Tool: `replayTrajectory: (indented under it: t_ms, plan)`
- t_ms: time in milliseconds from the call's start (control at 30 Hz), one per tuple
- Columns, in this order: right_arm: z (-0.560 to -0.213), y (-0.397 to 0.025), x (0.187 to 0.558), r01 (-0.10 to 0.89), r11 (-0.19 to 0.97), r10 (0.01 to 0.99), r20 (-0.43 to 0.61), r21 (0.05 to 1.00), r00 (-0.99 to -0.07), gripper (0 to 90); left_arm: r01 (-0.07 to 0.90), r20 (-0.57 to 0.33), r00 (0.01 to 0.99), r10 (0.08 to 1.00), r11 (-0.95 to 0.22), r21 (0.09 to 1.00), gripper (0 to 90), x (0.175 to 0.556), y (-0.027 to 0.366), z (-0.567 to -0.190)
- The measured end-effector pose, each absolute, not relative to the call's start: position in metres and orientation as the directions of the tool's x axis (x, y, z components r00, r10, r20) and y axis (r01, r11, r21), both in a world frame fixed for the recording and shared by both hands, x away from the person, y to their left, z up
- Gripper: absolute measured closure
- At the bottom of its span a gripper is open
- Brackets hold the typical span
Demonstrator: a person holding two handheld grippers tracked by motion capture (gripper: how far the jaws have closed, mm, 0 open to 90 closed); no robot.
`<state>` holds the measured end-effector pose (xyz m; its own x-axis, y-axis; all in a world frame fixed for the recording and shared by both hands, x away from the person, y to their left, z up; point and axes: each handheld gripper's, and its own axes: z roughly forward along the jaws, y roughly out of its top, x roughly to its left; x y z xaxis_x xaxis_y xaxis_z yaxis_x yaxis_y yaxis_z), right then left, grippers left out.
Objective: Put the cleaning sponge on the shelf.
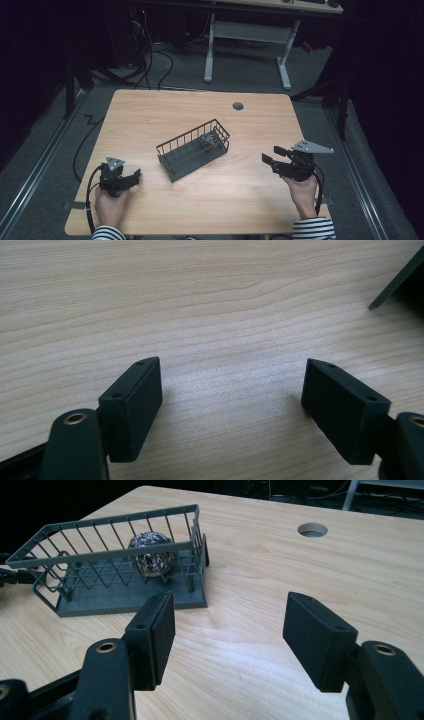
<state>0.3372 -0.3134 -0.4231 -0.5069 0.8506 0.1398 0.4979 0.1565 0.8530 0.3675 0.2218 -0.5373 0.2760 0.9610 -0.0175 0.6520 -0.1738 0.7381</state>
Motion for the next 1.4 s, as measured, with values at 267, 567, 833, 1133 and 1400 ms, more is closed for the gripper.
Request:
replayTrajectory:
  t_ms: [267,567,833,1133,1400]
  plan:
    - [-0.447,-0.325,0.328,0.502,0.088,0.861,0.188,0.86,-0.472,37.7,0.652,-0.018,0.279,0.96,-0.176,0.738,24.1,0.368,0.222,-0.537]
    - [-0.475,-0.324,0.327,0.541,0.083,0.878,0.195,0.837,-0.437,37.1,0.652,-0.018,0.279,0.96,-0.176,0.738,24.0,0.368,0.222,-0.537]
    - [-0.501,-0.321,0.331,0.571,0.107,0.897,0.169,0.814,-0.409,37.2,0.652,-0.017,0.278,0.96,-0.176,0.737,24.2,0.368,0.222,-0.537]
    - [-0.517,-0.313,0.341,0.602,0.16,0.922,0.099,0.782,-0.374,35.6,0.652,-0.017,0.277,0.961,-0.175,0.738,24.2,0.368,0.222,-0.537]
    - [-0.525,-0.308,0.347,0.617,0.201,0.932,0.045,0.761,-0.36,37.6,0.652,-0.017,0.277,0.961,-0.175,0.737,24.2,0.368,0.222,-0.537]
